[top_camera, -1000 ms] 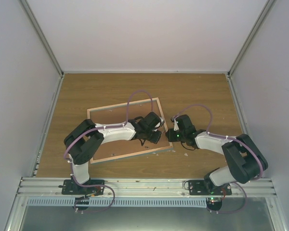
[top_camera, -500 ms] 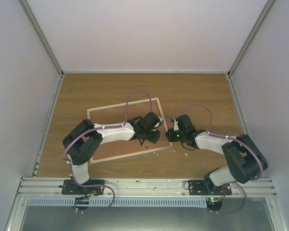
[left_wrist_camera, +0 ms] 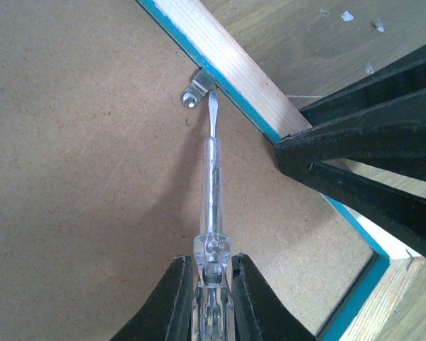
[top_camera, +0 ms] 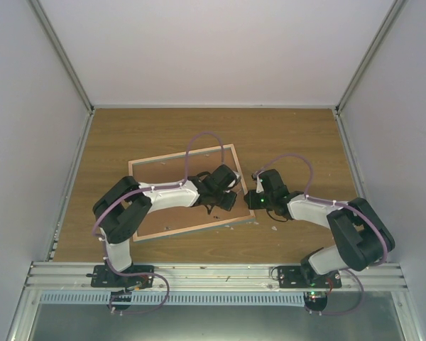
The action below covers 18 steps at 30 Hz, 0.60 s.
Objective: Take the photo out of the frame
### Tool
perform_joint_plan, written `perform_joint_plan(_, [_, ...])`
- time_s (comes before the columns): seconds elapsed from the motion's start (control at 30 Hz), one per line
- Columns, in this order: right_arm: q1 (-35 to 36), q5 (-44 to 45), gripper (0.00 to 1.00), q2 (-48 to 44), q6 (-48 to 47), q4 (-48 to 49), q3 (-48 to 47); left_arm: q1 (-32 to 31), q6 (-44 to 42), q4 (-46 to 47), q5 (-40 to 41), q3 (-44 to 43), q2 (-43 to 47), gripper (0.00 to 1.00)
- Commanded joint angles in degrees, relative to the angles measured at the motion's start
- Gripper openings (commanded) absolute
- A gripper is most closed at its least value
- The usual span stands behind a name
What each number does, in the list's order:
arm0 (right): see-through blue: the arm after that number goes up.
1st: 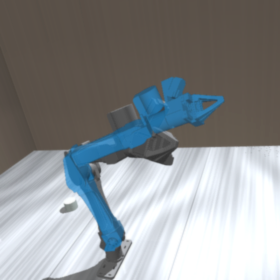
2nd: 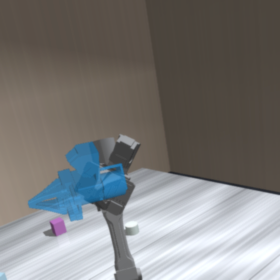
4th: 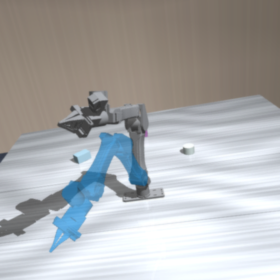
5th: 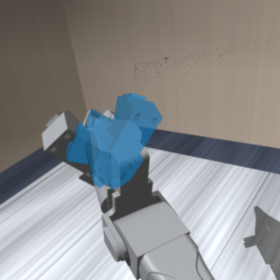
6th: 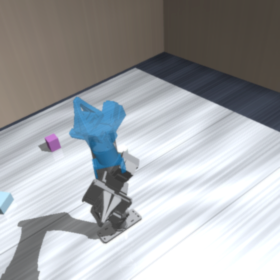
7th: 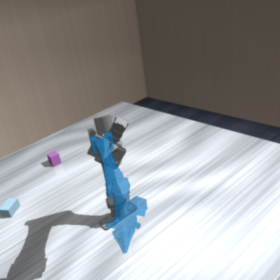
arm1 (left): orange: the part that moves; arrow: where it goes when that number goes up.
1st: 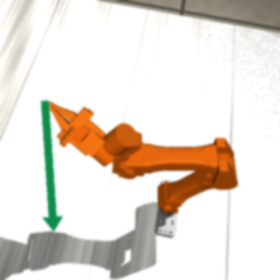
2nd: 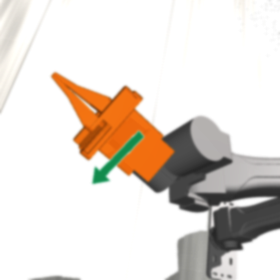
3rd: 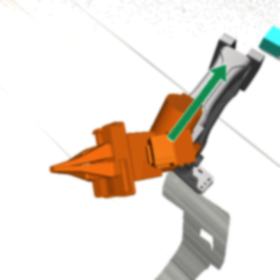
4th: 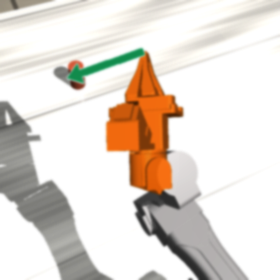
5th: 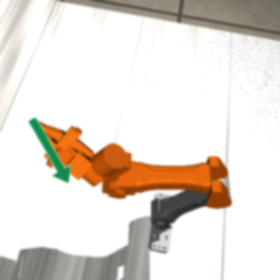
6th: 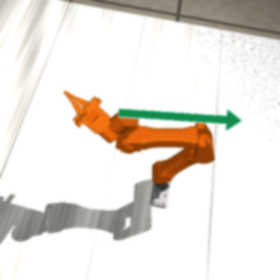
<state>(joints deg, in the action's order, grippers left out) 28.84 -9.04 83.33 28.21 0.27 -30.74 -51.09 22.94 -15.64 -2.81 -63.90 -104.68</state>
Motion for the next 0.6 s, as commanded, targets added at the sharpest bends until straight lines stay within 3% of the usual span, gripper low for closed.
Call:
perform_joint_plan(0.0, [0.97,-0.45,0.06,2.03,-0.87,-2.33,1.39,0.37,-0.18,2.12,1.33,-2.25,-1.68,0.0])
perform_joint_plan(0.57, [0.92,0.01,0.06,1.99,-0.79,-2.53,1.47,2.25,3.54,2.7,4.28,-0.63,-0.68,0.0])
